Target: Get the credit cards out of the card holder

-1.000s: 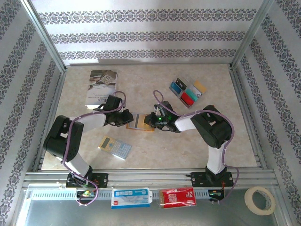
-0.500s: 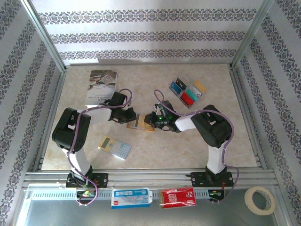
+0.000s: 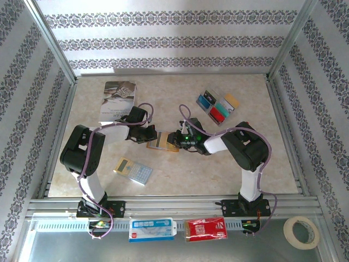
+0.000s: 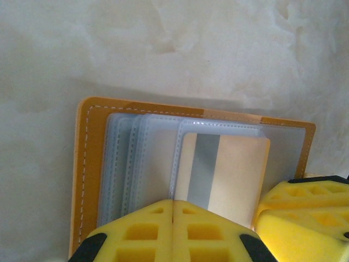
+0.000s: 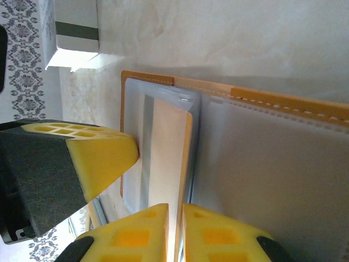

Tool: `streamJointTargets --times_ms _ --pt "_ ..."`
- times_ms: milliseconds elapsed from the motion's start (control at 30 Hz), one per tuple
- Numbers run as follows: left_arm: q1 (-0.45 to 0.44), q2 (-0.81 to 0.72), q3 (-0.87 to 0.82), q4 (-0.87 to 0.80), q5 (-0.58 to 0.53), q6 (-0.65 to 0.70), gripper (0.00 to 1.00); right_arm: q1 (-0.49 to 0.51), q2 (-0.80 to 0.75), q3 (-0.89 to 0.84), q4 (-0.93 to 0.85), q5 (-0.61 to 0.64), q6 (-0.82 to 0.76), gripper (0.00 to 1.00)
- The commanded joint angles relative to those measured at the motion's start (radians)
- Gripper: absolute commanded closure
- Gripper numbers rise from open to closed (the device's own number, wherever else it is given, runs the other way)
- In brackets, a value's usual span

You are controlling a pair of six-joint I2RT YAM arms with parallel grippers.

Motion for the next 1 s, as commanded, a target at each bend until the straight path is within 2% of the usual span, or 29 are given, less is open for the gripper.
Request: streamJointTargets --times_ms 0,267,567,967 --pt "-0.004 0.034 -0.011 -0.088 -0.062 0.024 0.98 -0.007 -0.03 -0.008 0.065 -0.025 -0.007 0.87" --pt "-0.003 0.031 -0.008 -0.08 -0.054 0.015 0.98 -0.006 -0.033 -0.013 0.062 -0.009 -0.009 0.99" --pt "-0.003 -0.006 -0.023 -0.083 -0.079 -0.003 0.83 -0.024 -0.06 -0.055 0.023 0.02 -0.027 1.0" --pt "-0.008 -0.085 0.01 -0.081 -0.009 -0.004 0.82 -0.025 -0.038 -0.039 -0.007 0.021 -0.01 1.0"
